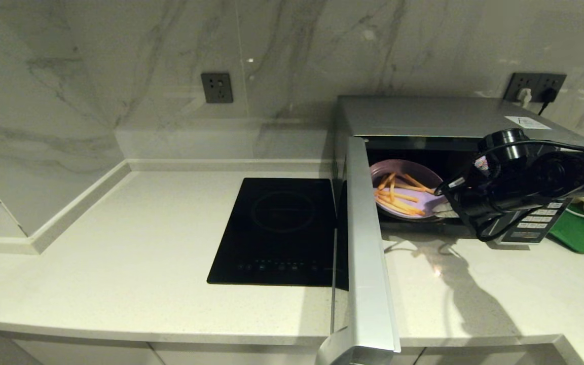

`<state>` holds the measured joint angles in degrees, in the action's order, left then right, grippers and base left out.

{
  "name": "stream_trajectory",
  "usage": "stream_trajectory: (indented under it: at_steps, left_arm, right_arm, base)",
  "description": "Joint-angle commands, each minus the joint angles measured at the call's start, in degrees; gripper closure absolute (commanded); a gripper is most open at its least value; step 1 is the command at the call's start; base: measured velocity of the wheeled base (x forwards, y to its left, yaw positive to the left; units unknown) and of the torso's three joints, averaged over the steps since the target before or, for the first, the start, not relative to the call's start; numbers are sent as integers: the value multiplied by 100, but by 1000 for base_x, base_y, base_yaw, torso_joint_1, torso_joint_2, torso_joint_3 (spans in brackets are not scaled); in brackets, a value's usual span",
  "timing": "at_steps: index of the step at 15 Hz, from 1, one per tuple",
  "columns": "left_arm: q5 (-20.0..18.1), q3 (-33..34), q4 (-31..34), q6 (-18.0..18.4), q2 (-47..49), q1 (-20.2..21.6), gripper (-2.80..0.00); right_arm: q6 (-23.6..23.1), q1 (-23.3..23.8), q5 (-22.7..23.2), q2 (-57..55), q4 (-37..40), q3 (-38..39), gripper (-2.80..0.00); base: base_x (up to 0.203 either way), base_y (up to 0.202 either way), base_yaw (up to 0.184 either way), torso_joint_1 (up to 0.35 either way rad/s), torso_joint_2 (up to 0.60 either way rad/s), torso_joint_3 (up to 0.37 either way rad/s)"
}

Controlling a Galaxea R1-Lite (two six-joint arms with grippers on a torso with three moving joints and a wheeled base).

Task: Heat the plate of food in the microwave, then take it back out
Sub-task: Put the plate in the microwave oven

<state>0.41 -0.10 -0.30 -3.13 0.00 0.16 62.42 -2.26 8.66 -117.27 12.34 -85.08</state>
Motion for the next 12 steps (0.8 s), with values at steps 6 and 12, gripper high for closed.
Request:
stream_trajectory:
  at_steps: [6,12]
  left_arm:
    - [2,1,-5,-3,0,2,0]
    - [2,1,-5,-3,0,2,0]
  right_arm:
    - [197,-3,-362,-287,13,-271,0]
    - [334,-77,-562,-340,10,-331,0]
  base:
    - [0,0,0,0,0,0]
    - [0,0,0,0,0,0]
